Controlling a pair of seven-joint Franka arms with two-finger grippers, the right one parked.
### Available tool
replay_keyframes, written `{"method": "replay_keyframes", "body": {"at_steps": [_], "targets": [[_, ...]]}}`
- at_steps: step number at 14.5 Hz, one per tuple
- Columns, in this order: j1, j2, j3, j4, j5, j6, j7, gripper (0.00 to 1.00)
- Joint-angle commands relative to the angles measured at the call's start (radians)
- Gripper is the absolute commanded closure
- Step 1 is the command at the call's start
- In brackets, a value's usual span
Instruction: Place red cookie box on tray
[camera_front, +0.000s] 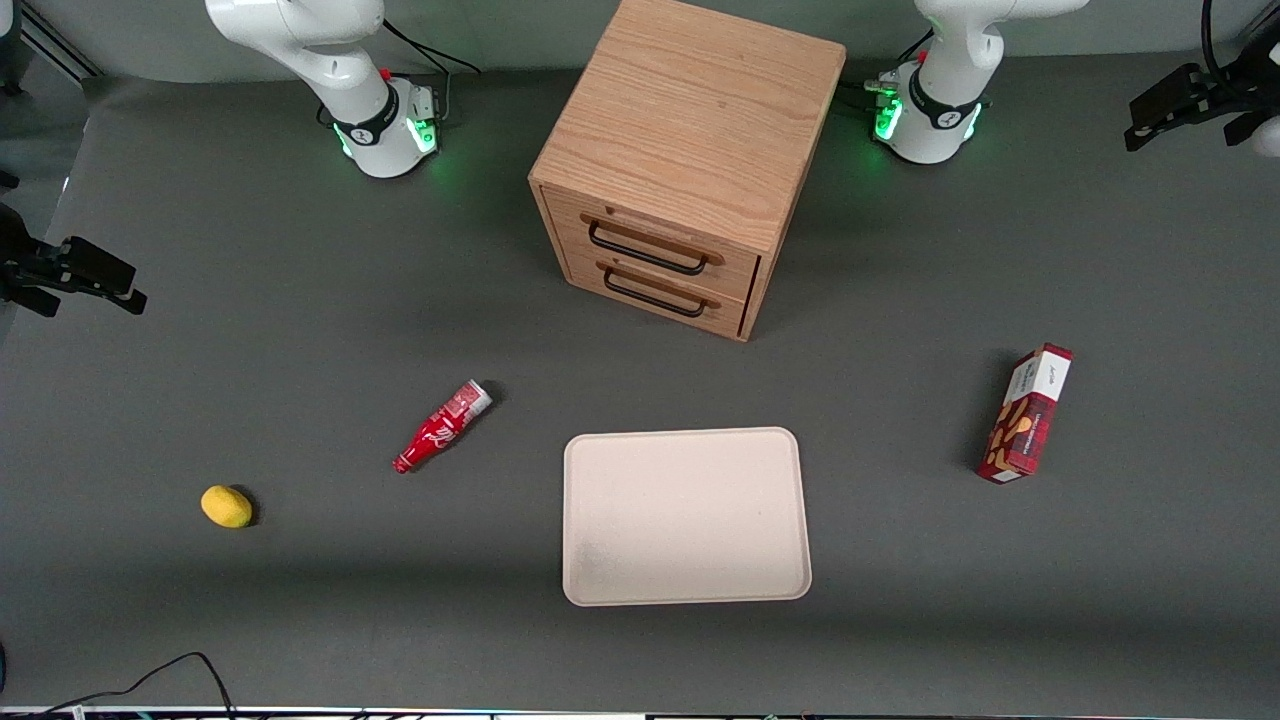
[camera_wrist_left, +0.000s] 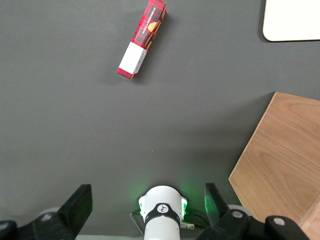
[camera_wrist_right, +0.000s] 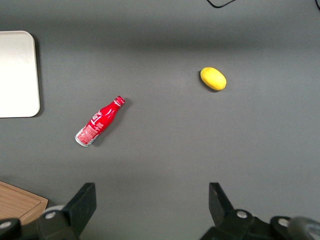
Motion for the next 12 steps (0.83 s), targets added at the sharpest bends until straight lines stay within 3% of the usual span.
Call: {"method": "replay_keyframes", "body": {"at_steps": [1,12], "targets": [[-0.002,0.003,0.002,0.023,-0.002,-0.030,-0.017,0.00],[-0.002,0.009,0.009,0.040,-0.025,-0.052,-0.041,0.00]]}}
